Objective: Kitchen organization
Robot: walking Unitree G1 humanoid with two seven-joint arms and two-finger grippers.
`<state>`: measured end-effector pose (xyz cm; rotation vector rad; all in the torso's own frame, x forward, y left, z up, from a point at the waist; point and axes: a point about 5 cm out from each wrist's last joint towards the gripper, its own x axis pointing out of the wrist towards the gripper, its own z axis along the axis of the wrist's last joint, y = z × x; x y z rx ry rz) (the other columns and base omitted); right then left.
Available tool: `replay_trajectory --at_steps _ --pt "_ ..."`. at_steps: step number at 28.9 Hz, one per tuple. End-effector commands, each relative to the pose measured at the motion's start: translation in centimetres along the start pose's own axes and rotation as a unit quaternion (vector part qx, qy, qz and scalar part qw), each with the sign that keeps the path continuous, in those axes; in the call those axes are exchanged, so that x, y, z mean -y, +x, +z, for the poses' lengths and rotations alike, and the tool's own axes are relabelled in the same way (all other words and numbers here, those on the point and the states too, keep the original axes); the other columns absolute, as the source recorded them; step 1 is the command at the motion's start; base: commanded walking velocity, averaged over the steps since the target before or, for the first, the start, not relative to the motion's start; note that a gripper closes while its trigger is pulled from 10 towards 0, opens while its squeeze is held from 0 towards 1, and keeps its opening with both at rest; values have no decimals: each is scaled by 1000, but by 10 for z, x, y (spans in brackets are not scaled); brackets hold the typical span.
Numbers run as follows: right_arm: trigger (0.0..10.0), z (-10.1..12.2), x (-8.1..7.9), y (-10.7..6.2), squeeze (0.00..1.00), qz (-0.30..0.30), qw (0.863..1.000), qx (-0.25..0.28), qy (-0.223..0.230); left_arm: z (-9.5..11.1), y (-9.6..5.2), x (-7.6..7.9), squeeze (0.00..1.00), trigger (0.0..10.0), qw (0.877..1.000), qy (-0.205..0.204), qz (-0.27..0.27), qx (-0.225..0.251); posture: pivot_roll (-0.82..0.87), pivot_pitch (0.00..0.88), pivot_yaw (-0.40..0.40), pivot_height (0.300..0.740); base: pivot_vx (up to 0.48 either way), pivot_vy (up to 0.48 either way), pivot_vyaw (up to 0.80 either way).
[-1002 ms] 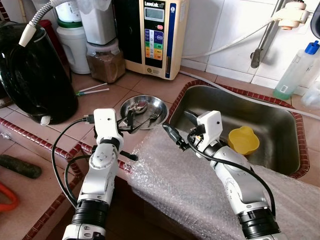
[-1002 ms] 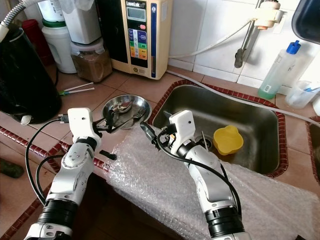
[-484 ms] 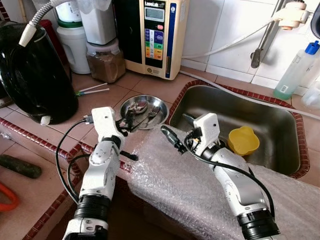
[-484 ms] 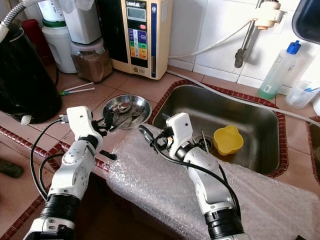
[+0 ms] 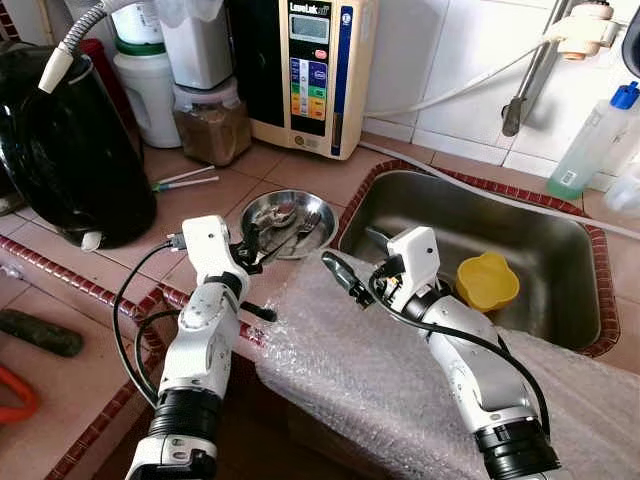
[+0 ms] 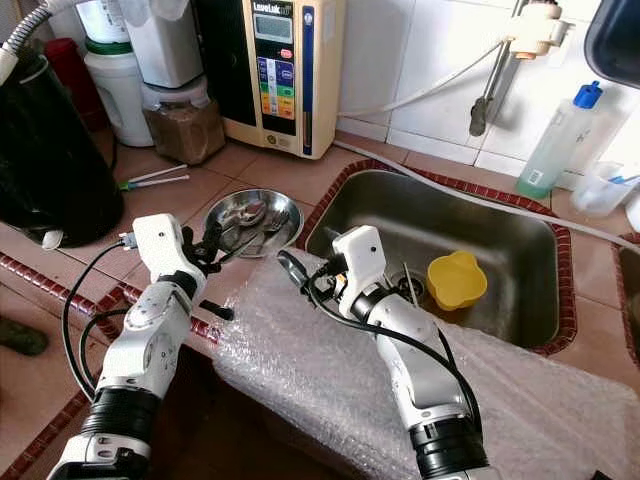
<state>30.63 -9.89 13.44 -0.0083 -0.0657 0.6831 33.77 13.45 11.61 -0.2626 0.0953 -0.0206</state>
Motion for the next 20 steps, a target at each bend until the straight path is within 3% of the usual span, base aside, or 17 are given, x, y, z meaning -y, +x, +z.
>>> replay_trajectory --at_steps 1,20 --pt "10000 6 0 1 0 5 1000 11 -7 5 3 3 0 0 1000 -3 -7 2 -9 0 7 740 0 0 0" --pt "10000 6 5 2 0 -8 1000 9 -4 12 2 6 0 0 1000 0 -12 16 -6 0 1 740 0 0 0"
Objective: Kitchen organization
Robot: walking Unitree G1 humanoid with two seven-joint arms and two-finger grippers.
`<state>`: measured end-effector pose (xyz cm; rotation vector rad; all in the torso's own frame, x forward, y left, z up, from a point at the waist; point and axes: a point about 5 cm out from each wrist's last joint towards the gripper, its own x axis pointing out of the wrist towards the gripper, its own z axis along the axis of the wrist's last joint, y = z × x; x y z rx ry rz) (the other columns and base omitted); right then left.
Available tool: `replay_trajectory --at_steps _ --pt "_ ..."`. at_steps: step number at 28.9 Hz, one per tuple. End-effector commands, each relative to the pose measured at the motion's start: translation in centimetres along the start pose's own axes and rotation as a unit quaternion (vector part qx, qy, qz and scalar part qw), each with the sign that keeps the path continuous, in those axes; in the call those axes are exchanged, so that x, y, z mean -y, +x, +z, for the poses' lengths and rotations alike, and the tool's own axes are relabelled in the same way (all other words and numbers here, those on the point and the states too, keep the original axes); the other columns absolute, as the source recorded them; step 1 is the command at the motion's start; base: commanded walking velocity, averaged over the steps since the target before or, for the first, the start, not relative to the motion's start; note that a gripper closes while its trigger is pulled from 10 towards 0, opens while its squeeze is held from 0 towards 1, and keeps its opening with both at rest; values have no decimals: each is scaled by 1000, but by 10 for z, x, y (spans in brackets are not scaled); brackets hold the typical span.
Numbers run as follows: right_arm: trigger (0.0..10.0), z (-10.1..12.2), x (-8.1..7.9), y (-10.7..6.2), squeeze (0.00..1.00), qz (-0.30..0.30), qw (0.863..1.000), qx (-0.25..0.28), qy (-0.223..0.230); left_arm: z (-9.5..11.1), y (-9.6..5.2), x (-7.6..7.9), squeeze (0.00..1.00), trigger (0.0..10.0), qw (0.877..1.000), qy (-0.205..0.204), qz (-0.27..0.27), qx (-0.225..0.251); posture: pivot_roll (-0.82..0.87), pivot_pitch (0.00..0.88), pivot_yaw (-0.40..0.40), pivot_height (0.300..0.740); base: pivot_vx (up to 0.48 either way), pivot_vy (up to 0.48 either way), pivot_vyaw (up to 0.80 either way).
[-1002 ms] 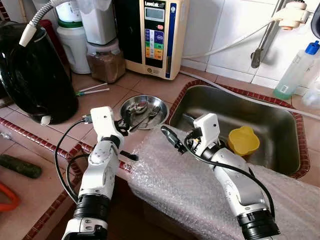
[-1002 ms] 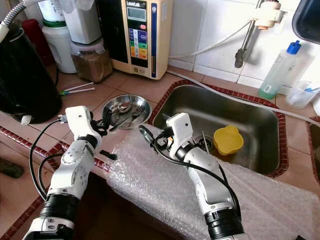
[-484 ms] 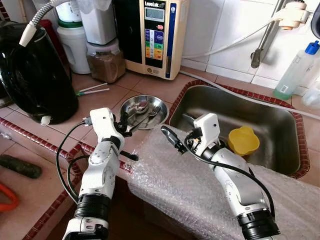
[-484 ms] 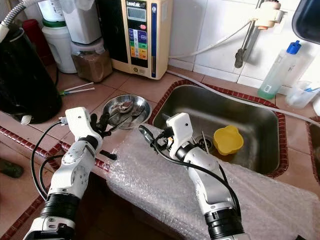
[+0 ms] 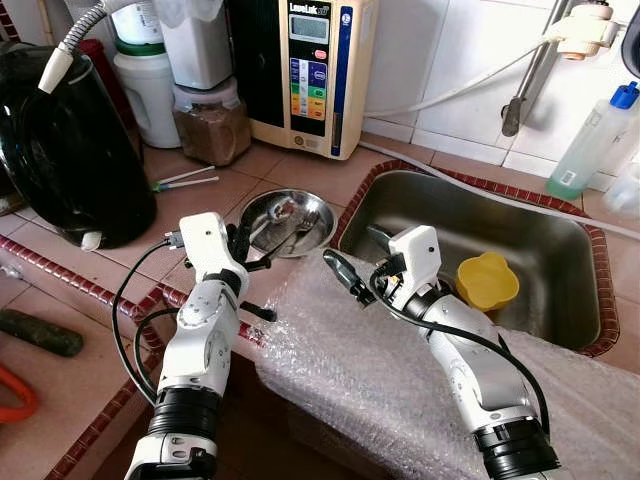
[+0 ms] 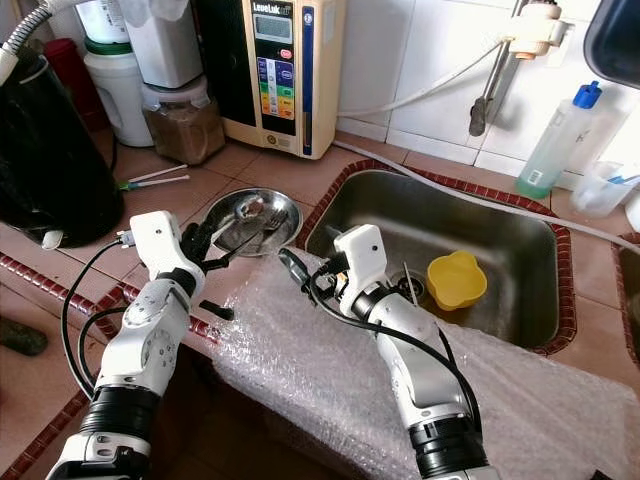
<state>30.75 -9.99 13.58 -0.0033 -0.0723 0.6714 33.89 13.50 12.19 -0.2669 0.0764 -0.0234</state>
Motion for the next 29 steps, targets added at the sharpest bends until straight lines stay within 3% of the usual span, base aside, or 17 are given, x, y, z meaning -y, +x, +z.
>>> replay_trajectory --at_steps 1,17,24,29 --pt "10000 4 3 2 0 -2 1000 6 -5 6 2 5 0 0 1000 2 -10 7 -7 0 1 740 0 0 0" --pt "10000 4 5 3 0 -6 1000 1 -10 18 -2 10 0 0 1000 -18 -18 2 -8 0 -3 740 0 0 0" --pt "10000 4 7 5 0 -13 1000 0 -8 39 -15 22 0 0 995 16 -63 70 -2 0 -4 740 0 0 0" --pt "10000 5 13 7 0 -34 999 3 3 42 -20 29 0 0 991 -4 -94 90 0 0 -9 740 0 0 0"
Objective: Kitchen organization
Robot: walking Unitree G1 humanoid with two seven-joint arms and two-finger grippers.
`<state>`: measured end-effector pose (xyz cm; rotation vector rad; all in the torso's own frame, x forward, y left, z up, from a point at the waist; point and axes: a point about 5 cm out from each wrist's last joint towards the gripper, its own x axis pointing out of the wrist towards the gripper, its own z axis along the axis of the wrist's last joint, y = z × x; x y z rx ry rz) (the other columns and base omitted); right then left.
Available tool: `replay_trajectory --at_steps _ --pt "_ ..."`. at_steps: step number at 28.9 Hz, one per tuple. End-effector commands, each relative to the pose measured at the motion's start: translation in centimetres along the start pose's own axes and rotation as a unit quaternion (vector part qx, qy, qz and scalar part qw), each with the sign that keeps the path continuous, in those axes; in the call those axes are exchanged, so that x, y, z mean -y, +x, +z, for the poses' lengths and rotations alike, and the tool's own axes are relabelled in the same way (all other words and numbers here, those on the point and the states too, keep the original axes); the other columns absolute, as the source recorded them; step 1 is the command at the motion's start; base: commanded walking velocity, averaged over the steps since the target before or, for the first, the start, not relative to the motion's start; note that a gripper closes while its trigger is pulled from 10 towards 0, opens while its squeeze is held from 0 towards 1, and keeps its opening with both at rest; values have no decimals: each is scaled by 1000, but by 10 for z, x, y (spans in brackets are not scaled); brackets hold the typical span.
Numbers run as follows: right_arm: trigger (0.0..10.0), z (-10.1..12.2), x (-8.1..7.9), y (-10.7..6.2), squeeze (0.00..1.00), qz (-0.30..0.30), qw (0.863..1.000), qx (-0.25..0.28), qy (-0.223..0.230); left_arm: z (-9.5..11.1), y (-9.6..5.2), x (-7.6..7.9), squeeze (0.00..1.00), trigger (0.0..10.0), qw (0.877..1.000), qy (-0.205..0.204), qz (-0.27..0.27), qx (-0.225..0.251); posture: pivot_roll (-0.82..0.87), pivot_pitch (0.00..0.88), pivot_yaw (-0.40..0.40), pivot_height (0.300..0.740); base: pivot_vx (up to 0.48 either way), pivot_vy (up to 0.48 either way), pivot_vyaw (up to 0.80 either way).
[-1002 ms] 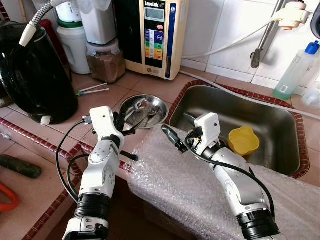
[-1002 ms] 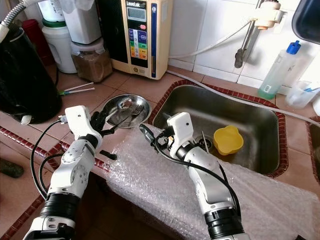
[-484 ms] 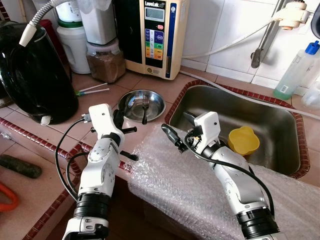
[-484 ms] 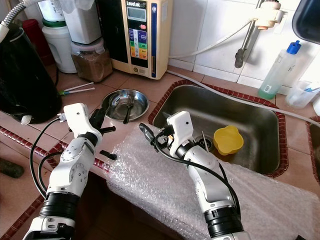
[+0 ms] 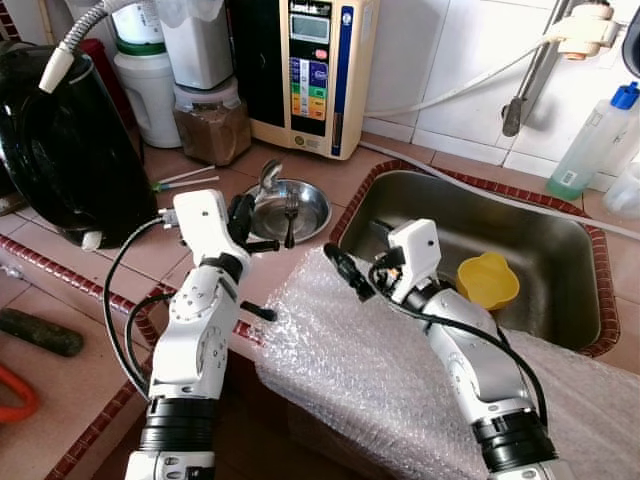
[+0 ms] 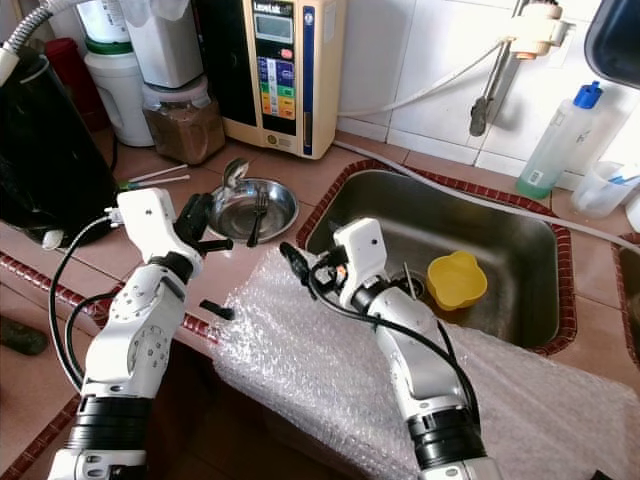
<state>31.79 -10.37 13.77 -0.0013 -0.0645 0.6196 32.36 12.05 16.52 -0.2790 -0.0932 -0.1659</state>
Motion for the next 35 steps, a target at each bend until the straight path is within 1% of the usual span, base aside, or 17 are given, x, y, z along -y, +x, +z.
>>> replay_trajectory --at_steps 1,4,7,9,10,11,12,13,15,18,19,20,21,22,28,33,35 --pt "10000 4 5 2 0 -13 1000 7 4 7 -2 7 0 0 999 -8 -26 20 0 0 -9 740 0 0 0" --pt "10000 7 13 2 0 -37 999 15 24 13 -4 22 0 0 995 -37 -86 43 1 0 -13 740 0 0 0" --pt "10000 10 19 3 0 -56 997 22 40 15 -5 30 0 0 990 -57 -119 48 0 0 -14 740 0 0 0" --pt "10000 12 22 4 0 -70 996 29 57 16 -7 36 0 0 985 -70 -148 51 0 0 -14 740 0 0 0" --pt "10000 15 30 5 0 -96 991 41 87 16 -8 42 0 0 980 -81 -175 54 0 0 -14 740 0 0 0" --pt "10000 15 30 5 0 -96 991 41 87 16 -8 42 0 0 980 -81 -175 54 0 0 -14 740 0 0 0" --pt "10000 18 35 5 0 -114 986 49 110 15 -9 48 0 0 975 -86 -198 50 0 0 -12 740 0 0 0" --pt "10000 18 36 6 0 -120 984 52 119 14 -10 50 0 0 973 -86 -208 48 -3 0 -10 740 0 0 0" --pt "10000 24 46 5 0 -145 972 72 170 9 -10 55 0 0 970 -90 -223 38 -6 0 -9 740 0 0 0" --pt "10000 28 53 4 0 -162 959 88 214 5 -9 56 0 0 967 -104 -233 22 -9 0 -9 740 0 0 0" --pt "10000 32 57 4 0 -172 946 106 254 3 -8 56 0 0 964 -113 -242 16 -12 0 -8 740 0 0 0" --pt "10000 32 57 4 0 -172 946 106 254 3 -8 56 0 0 964 -113 -242 16 -12 0 -8 740 0 0 0" --pt "10000 39 60 5 0 -171 940 119 272 2 -7 56 0 0 959 -124 -253 11 -17 0 -6 740 0 0 0" --pt "10000 42 62 6 0 -168 939 123 275 1 -6 55 0 0 957 -131 -260 5 -17 0 -6 740 0 0 0" --pt "10000 46 61 4 0 -143 941 119 283 -5 -6 56 0 0 956 -121 -269 -9 -16 0 -4 740 0 0 0" --pt "10000 44 59 0 0 -124 938 113 303 -6 -6 55 0 0 955 -120 -269 -10 -19 0 -2 740 0 0 0" --pt "10000 44 53 -1 0 -91 933 112 330 -6 -5 55 0 0 955 -122 -272 -11 -21 0 -1 740 0 0 0"
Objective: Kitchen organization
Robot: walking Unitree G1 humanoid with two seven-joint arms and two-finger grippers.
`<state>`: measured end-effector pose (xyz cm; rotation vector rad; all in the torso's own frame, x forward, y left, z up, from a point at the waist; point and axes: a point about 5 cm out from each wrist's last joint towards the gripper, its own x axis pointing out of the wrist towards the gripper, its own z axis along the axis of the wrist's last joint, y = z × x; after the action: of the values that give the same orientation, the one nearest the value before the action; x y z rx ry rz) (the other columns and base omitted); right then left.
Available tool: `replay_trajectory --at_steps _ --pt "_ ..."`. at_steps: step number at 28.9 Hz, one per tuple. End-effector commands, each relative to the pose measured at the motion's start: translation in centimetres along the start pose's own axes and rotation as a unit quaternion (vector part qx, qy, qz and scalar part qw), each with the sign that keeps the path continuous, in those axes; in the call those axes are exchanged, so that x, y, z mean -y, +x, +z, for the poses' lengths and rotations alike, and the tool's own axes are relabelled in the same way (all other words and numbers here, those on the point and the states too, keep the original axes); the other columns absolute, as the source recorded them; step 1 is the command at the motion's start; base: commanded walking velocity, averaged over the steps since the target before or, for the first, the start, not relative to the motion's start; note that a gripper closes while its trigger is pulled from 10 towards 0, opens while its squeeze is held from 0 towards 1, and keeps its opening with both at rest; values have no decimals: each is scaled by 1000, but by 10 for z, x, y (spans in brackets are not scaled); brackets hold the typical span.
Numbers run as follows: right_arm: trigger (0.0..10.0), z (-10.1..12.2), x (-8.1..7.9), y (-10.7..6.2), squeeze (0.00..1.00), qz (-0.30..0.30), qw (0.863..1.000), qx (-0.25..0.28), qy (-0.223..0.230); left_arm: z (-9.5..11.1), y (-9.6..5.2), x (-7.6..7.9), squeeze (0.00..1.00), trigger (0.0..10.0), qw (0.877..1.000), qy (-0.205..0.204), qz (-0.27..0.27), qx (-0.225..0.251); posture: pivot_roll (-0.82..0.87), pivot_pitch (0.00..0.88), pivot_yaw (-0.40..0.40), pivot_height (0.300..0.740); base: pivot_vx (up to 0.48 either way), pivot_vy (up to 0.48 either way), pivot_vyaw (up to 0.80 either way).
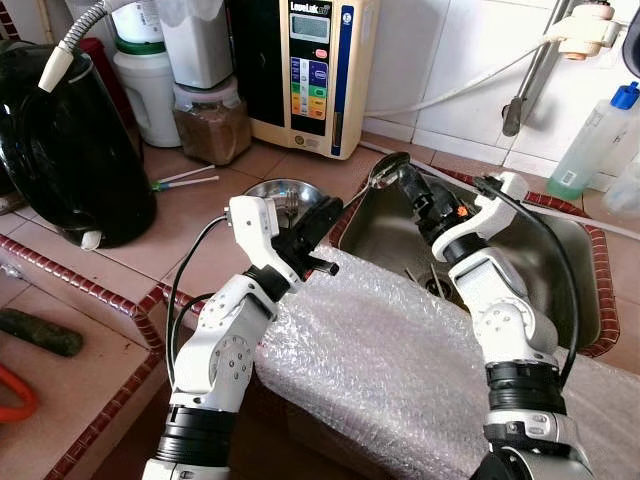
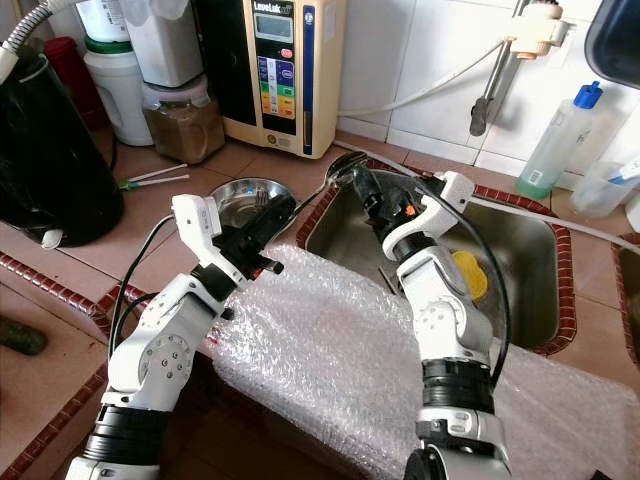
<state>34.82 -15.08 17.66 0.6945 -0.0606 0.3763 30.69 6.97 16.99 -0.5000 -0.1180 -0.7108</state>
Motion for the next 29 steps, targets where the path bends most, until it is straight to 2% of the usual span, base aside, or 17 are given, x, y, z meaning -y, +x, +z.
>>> replay_trajectory --at_steps 1,3,8,11,25,29 --pt "10000 1 -11 -2 0 41 999 -8 25 2 4 1 0 0 1000 3 -12 -1 -22 0 0 740 0 0 0" --pt "10000 -3 -23 -3 0 85 995 -21 42 0 6 4 0 0 1000 4 -18 -3 -21 0 0 740 0 0 0" --pt "10000 -9 -32 -3 0 108 992 -37 50 -3 7 11 0 0 999 14 -41 -13 -15 0 0 740 0 0 0" --pt "10000 -16 -38 -7 0 129 988 -58 64 -2 7 10 0 0 999 14 -35 -9 -11 0 0 740 0 0 0" --pt "10000 -29 -41 -8 0 129 986 -83 58 2 11 15 0 0 999 17 -43 2 -7 0 -3 740 0 0 0" --pt "10000 -33 -37 -7 0 117 988 -87 55 2 10 14 0 0 999 18 -42 2 -7 0 -4 740 0 0 0"
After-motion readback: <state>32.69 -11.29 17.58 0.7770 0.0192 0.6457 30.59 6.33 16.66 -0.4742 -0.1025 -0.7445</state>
